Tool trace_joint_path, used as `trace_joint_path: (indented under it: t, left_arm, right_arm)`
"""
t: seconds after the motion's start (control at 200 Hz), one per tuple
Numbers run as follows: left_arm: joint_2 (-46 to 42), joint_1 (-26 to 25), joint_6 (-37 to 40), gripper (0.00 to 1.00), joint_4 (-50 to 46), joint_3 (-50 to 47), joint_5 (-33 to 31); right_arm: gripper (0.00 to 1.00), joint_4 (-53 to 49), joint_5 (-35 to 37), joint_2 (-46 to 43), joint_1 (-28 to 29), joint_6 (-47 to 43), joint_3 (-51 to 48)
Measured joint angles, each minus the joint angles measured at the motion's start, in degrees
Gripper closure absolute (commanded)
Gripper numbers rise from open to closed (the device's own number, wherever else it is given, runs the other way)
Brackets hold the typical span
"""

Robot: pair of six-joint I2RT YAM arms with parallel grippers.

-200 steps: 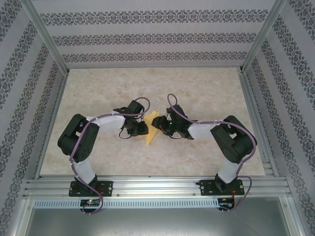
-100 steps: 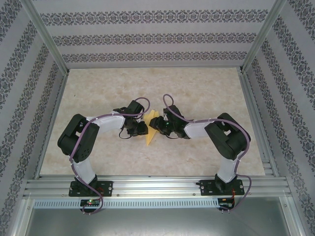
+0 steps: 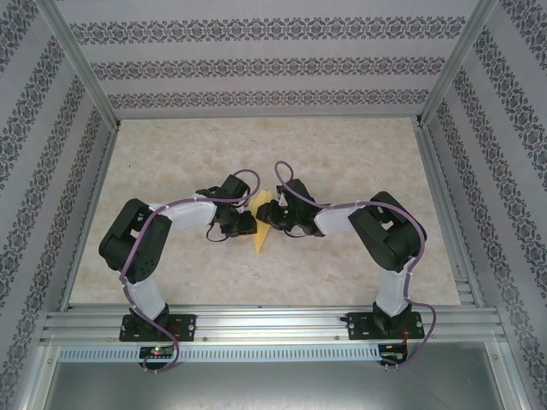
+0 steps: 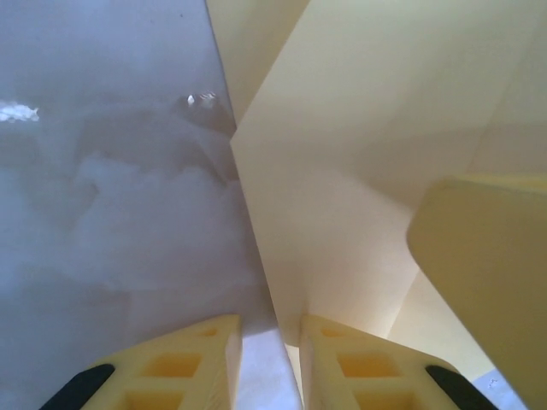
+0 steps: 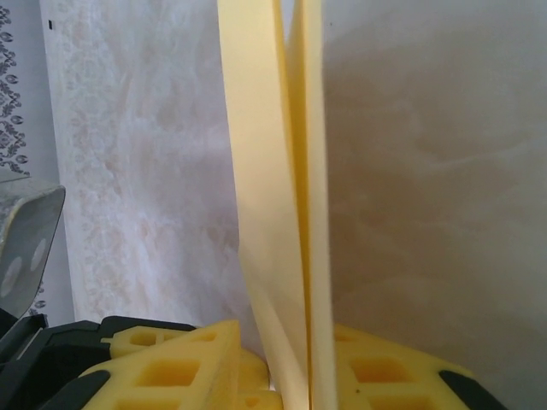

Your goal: Fold a paper plane with a square sheet of paper (pick it up from the middle)

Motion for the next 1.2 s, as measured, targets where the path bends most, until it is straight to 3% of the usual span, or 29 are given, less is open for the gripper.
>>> trace_joint_path:
  t: [0.15,0.315,0.45,0.575,0.679,0.939,1.054,1.199]
  left_arm:
    - [-1.4,-0.1,-0.5,0.71,1.2,-1.6,0.0]
    - [-6.6,-0.1,-1.6,0.63,1.2,-5.0,-0.4]
    - [-15.6,-0.1,-2.8,0.59,0.9,-7.9,-3.7]
    - [-24.2,0.0,-3.9,0.56,0.4,-9.8,-9.0]
    - [-30.6,0.3,-5.3,0.54,-0.7,-12.1,-13.5]
    - [-39.4,3.0,-9.4,0.52,-5.4,-17.0,-23.0]
    - [-42.3,3.9,-10.9,0.51,-6.7,-17.9,-25.9]
    - [-46.5,4.9,-12.5,0.49,-8.2,-18.6,-29.0]
  right_arm:
    - [0.88,-1.4,-0.4,0.5,0.0,-1.6,0.7]
    - [0.92,-6.4,0.2,-0.2,-0.4,-4.3,2.0]
    - [0.92,-17.2,4.0,-4.9,-0.6,-9.2,4.7]
    - [0.91,-30.9,12.1,-10.4,-0.5,-15.1,10.9]
    - [0.91,-43.9,22.9,-13.0,0.6,-20.1,18.3]
    - [0.89,-72.2,49.8,-7.9,7.8,-24.0,32.5]
    - [0.86,-79.2,55.5,-1.6,11.1,-23.4,36.5]
    - [0.85,-84.0,57.6,7.0,14.5,-21.8,41.1]
